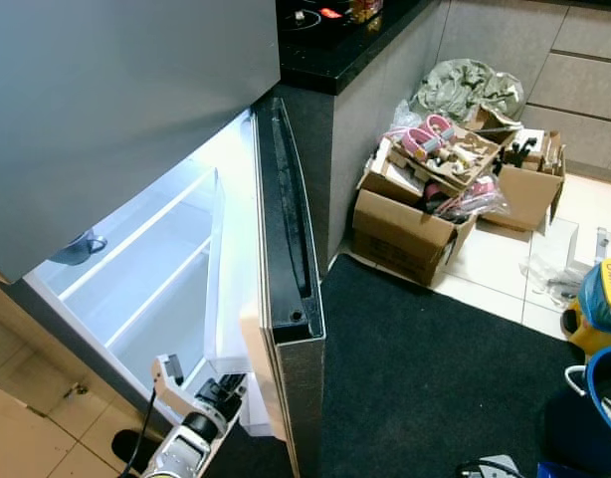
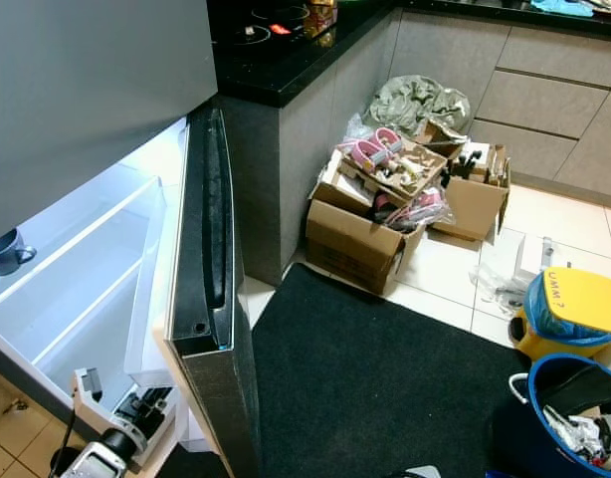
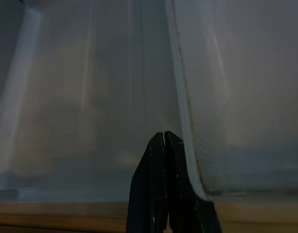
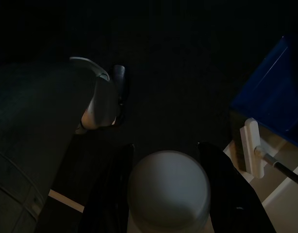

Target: Restocking fridge

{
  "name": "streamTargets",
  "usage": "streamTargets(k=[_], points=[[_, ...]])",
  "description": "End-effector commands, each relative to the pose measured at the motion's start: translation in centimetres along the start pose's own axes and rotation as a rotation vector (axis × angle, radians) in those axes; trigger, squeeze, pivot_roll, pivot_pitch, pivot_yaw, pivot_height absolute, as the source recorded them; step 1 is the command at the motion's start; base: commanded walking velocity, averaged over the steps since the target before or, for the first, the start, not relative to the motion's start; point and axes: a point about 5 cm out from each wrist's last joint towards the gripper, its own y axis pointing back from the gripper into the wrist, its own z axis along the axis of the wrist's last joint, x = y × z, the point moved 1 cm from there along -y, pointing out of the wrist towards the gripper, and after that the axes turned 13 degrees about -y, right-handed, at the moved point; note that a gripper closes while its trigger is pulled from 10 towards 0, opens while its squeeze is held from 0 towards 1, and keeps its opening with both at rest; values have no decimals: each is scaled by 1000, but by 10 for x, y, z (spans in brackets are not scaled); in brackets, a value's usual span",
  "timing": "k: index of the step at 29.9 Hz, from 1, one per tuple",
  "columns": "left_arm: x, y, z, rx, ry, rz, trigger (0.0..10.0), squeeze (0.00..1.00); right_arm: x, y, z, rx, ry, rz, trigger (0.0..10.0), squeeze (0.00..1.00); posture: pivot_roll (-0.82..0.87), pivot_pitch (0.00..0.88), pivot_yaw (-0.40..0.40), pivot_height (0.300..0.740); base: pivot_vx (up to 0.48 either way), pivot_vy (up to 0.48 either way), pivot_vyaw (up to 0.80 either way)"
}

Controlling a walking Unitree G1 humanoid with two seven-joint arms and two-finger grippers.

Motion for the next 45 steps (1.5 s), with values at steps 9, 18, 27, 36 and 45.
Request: streamTargets(k=[9,18,27,36,45], points=[[-38,-18,-30,138,6,-283,10000,0,-1,1,-5,18,5,-3,10000,0,-31,73,0,740,0,0,0],[-56,-13,-62,262,35,-386,10000,0,-2,1,-6,22,7,-5,10000,0,-35,71,-2,740,0,0,0],[-11,18,-62,317,-36,-47,10000,0,-1,0,6,-29,20,13,10000,0,-35,69,0,740,0,0,0],[23,64,-72,409,-109,263,10000,0,3,1,66,-247,23,69,10000,0,-37,74,4,740,0,0,0],[36,90,-81,452,-114,422,10000,0,25,11,114,-395,26,352,10000,0,-36,72,1,740,0,0,0]])
